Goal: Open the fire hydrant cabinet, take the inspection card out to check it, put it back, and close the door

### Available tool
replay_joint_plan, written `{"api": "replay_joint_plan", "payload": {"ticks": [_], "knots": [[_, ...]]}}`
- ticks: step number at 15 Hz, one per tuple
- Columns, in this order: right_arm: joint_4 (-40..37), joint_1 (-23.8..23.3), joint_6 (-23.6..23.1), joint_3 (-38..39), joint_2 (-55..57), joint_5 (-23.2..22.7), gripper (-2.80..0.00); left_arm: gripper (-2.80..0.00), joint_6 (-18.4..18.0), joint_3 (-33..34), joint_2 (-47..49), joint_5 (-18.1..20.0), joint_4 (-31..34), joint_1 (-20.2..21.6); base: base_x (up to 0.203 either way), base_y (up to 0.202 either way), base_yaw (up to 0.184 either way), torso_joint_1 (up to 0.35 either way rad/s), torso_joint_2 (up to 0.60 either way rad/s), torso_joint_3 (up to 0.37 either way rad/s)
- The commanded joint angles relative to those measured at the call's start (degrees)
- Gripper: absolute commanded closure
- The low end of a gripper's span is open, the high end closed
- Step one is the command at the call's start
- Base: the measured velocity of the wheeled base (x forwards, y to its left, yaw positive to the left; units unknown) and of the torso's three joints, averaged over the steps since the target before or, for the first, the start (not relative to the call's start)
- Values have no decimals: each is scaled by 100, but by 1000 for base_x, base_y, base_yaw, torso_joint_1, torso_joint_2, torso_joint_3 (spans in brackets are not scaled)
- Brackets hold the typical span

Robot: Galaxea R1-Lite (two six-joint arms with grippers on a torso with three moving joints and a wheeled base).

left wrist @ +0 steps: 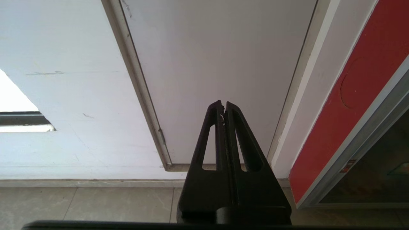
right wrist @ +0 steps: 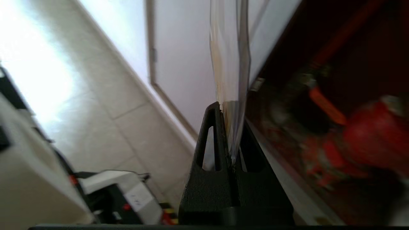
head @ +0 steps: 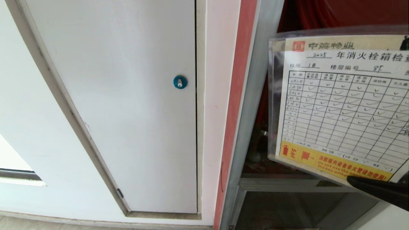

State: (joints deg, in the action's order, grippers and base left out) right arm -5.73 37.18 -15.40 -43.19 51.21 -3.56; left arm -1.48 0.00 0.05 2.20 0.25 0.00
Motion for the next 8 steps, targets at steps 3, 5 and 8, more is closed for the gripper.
{"api": "replay_joint_plan", "payload": {"ticks": [3, 5, 8], "knots": [[-67, 0, -434, 46, -303, 713, 0, 0, -2, 0, 4, -1, 2, 0, 0, 0, 0, 0, 0, 0], [-69, 0, -750, 76, -335, 1278, 0, 0, -2, 0, 4, -1, 2, 0, 0, 0, 0, 0, 0, 0], [-67, -14, -1249, 100, -397, 1981, 0, 0, -2, 0, 4, -1, 2, 0, 0, 0, 0, 0, 0, 0]]}}
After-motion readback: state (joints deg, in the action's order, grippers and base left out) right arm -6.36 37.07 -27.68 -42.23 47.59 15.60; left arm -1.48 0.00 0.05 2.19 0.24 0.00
